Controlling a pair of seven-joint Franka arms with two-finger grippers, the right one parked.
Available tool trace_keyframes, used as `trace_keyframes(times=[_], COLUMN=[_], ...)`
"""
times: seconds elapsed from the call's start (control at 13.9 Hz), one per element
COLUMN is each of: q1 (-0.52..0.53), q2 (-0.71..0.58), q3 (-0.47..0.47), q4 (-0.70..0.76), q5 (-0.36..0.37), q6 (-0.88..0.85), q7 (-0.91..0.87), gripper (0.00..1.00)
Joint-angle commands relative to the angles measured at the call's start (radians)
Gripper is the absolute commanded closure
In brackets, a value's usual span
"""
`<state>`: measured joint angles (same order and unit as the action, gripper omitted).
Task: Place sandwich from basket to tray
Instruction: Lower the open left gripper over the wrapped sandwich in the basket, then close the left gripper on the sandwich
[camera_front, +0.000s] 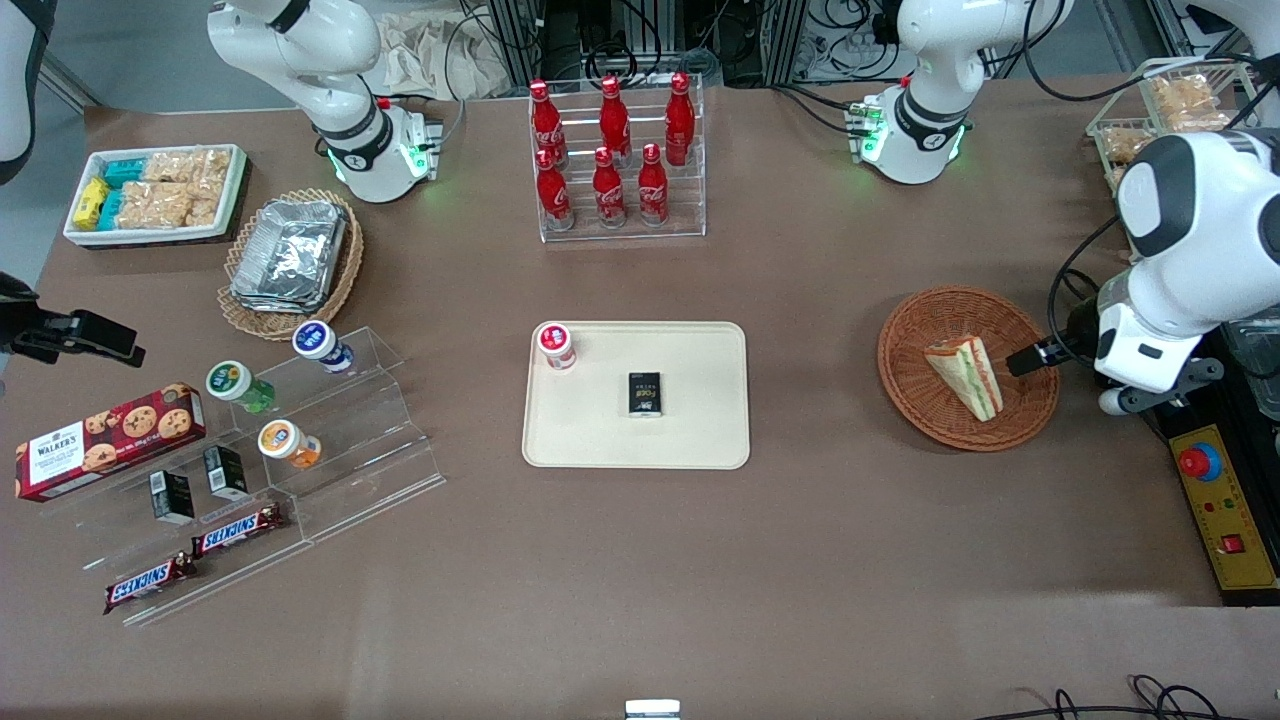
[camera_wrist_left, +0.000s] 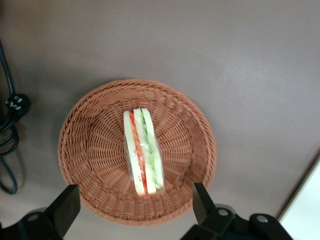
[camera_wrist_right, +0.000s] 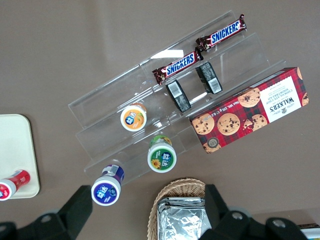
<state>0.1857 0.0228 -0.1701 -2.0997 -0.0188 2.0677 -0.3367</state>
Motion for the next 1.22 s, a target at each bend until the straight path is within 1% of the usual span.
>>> trace_keyframes(times=[0.0, 0.22, 0.5, 0.79, 0.94, 1.15], q1=[0.009, 0.009, 0.009, 0.009, 0.009, 0.009], q2=[-0.063, -0.047, -0.009, 0.058, 0.087, 0.112], q3=[-0.006, -0.006, -0.006, -0.006, -0.006, -0.006], q4=[-0.131, -0.170, -0.258, -0.284, -0.312, -0.345], q5=[0.007, 0.000, -0.003, -0.016, -0.018, -0.027], q6=[0.092, 0.149, 0.310, 0.386, 0.455, 0.522], q7=[-0.019, -0.028, -0.033, -0.031, -0.031, -0.033], gripper=[0.01, 0.00, 0.01, 0.00, 0.00, 0.00])
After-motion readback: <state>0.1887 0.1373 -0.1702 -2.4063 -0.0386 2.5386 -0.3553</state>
